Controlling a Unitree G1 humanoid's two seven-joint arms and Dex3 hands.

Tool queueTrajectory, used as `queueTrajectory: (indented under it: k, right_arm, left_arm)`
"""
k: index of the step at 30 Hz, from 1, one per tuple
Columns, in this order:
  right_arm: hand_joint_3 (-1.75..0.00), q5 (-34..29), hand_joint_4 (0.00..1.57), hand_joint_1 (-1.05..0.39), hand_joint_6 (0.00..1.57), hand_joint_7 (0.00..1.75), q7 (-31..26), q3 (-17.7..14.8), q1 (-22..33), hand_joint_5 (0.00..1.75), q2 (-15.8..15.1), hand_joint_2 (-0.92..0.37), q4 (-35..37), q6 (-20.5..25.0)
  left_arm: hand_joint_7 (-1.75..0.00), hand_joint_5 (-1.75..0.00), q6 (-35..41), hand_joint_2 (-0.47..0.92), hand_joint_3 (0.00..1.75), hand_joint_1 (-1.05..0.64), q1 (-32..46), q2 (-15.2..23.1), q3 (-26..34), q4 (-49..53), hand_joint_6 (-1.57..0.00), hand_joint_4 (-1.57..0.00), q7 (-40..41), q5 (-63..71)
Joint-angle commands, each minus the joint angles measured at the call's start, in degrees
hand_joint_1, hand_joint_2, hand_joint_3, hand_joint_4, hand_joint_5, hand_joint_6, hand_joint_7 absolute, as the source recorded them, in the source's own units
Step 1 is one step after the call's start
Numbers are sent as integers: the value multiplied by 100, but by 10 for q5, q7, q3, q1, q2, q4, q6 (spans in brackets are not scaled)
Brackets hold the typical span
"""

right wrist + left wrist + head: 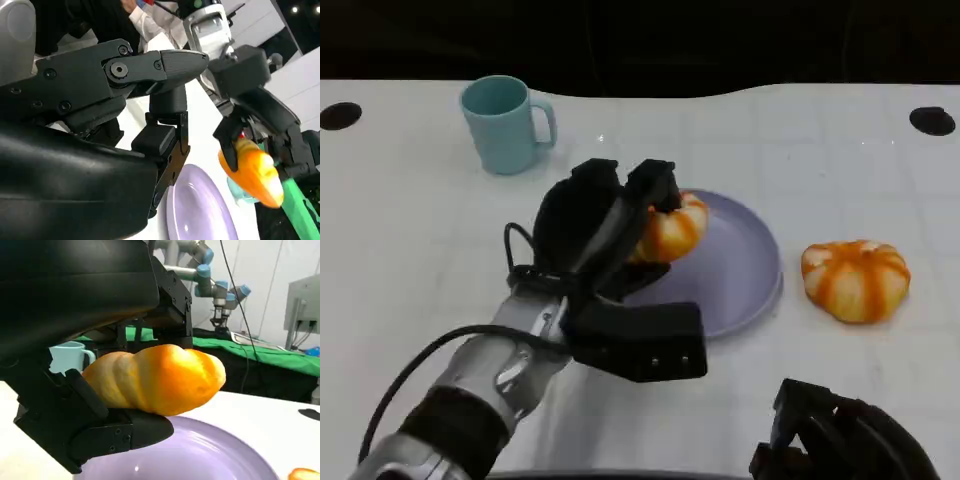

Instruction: Grasp the bread from the table and place it into the plate.

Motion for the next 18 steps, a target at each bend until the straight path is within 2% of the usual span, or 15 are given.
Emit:
queueTrajectory:
  k: [1,5,8,9,10,12,13,15,16,18]
  right_arm:
    - [-22,1,87,-72,78,138,-1,-3,4,158,-7,-92,-8,-2]
    - [-22,3,87,-72,77,139,1,-2,3,158,-7,-92,-6,-1]
    - [-22,-1,87,-73,77,139,-2,-1,4,158,-7,-92,-8,-2]
    - [-22,-2,87,-73,77,140,-5,0,5,158,-7,-92,-10,0]
    - [-22,-1,87,-73,77,140,-5,0,5,158,-7,-92,-10,1]
    - [-22,0,86,-72,77,140,-4,0,5,158,-7,-92,-10,-1]
    - [-22,-1,86,-72,77,140,-4,1,6,158,-7,-92,-11,-2]
    - [-22,-2,86,-73,77,141,-4,1,6,158,-7,-92,-12,-3]
    - [-23,-2,86,-72,77,141,-4,1,6,158,-7,-92,-13,-3]
    - [-23,-2,86,-72,77,141,-4,1,7,159,-7,-92,-13,-4]
  left_arm:
    - [-175,-175,-2,43,115,-20,-31,-11,-4,39,-71,-93,-28,-17]
    - [-173,-175,-3,47,108,-20,-50,-25,-8,70,-70,-94,-47,-27]
    - [-161,-175,0,52,98,-20,-60,-30,-10,84,-73,-92,-68,-32]
    - [-122,-175,2,56,81,-21,-62,-31,-10,88,-83,-89,-77,-35]
    - [-96,-175,12,60,69,-21,-65,-32,-11,89,-92,-88,-93,-36]
    - [-43,-161,22,74,40,-23,-67,-32,-14,88,-101,-76,-109,-35]
    - [-30,-156,24,78,32,-24,-67,-30,-18,87,-99,-73,-112,-30]
    - [-10,-146,35,82,22,-28,-68,-24,-28,83,-86,-64,-130,-20]
    - [-4,-116,43,87,14,-32,-69,-22,-33,81,-70,-55,-142,-15]
    - [-1,-75,56,91,7,-39,-70,-20,-39,74,-56,-52,-162,-13]
